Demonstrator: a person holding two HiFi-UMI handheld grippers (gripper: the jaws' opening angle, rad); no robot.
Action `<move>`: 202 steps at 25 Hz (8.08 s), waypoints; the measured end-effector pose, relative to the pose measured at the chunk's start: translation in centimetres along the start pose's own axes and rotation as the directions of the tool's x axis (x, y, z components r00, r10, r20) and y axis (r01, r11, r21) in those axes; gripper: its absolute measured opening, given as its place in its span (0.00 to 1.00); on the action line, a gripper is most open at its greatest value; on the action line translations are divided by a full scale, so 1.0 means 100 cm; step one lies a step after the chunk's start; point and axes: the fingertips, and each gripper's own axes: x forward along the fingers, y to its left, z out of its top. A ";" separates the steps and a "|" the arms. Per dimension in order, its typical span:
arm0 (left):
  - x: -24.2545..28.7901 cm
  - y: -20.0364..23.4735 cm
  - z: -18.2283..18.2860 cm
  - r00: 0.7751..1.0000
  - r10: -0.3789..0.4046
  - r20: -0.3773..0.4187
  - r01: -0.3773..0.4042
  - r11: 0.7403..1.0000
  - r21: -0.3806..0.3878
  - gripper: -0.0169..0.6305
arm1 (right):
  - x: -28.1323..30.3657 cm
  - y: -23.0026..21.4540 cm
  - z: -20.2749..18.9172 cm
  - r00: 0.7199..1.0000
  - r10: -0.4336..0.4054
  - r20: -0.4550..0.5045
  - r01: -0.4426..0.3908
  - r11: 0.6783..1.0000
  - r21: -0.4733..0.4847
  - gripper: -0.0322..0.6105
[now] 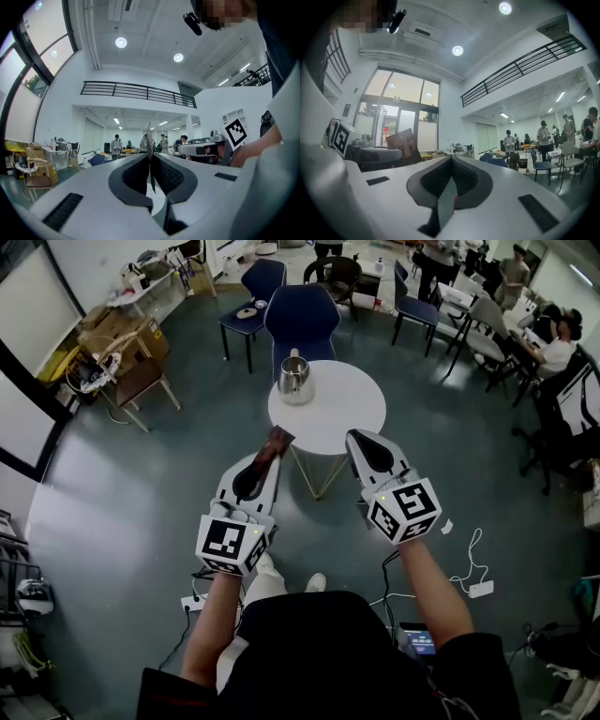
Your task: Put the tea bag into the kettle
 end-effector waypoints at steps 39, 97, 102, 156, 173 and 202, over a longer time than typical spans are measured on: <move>0.147 0.154 -0.023 1.000 -0.010 -0.019 0.009 0.998 -0.062 0.08 | 0.192 -0.082 -0.020 0.997 0.008 -0.071 -0.010 1.000 -0.027 0.08; 0.354 0.348 -0.089 0.992 -0.096 -0.081 0.081 0.981 -0.177 0.08 | 0.433 -0.226 -0.058 0.982 -0.102 -0.156 0.099 0.995 -0.027 0.08; 0.389 0.349 -0.100 0.991 -0.084 -0.102 0.065 0.981 -0.182 0.08 | 0.450 -0.262 -0.064 0.983 -0.083 -0.163 0.082 0.997 -0.013 0.08; 0.589 0.355 -0.352 0.534 -0.101 -0.839 0.431 0.887 0.168 0.08 | 0.488 -0.409 -0.215 0.935 -0.014 -0.354 0.061 0.990 0.124 0.08; 0.597 0.359 -0.387 0.376 -0.071 -0.924 0.574 0.801 0.172 0.08 | 0.485 -0.418 -0.240 0.919 -0.020 -0.393 0.079 0.988 0.133 0.08; 0.594 0.343 -0.392 0.351 -0.174 -0.920 0.608 0.790 0.082 0.25 | 0.485 -0.416 -0.250 0.906 -0.022 -0.422 0.085 0.988 0.129 0.08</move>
